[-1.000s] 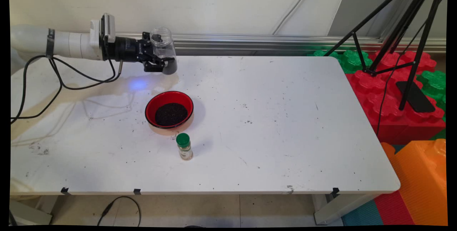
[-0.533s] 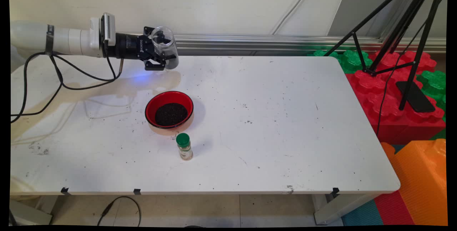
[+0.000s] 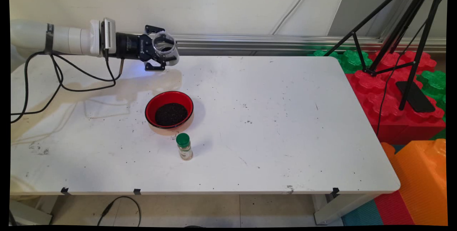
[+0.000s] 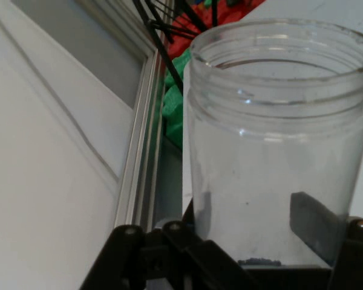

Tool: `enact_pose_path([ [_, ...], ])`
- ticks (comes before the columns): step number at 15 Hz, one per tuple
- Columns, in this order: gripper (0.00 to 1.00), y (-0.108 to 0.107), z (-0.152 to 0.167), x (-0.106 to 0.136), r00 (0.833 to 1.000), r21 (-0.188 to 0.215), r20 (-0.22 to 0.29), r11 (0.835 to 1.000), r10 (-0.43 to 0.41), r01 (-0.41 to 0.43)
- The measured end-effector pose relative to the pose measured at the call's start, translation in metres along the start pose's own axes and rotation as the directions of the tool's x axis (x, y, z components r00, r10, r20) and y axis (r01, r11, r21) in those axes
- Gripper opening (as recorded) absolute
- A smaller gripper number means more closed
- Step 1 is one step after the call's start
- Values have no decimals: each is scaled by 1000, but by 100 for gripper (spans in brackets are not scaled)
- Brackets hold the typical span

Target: Pour the black seasoning powder in the red bowl

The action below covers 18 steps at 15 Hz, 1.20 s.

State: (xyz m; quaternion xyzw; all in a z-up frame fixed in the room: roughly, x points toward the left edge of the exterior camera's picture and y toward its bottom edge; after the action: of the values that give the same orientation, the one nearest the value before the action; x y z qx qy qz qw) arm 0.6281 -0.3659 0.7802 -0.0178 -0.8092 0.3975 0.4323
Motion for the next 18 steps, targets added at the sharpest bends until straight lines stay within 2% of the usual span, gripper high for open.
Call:
enact_pose_path([
  [6,0,5,0,2,984,-18,5,984,175,-175],
  [12,0,10,0,2,950,-21,12,950,311,-311],
  [18,0,14,1,0,876,-23,22,876,483,-482],
])
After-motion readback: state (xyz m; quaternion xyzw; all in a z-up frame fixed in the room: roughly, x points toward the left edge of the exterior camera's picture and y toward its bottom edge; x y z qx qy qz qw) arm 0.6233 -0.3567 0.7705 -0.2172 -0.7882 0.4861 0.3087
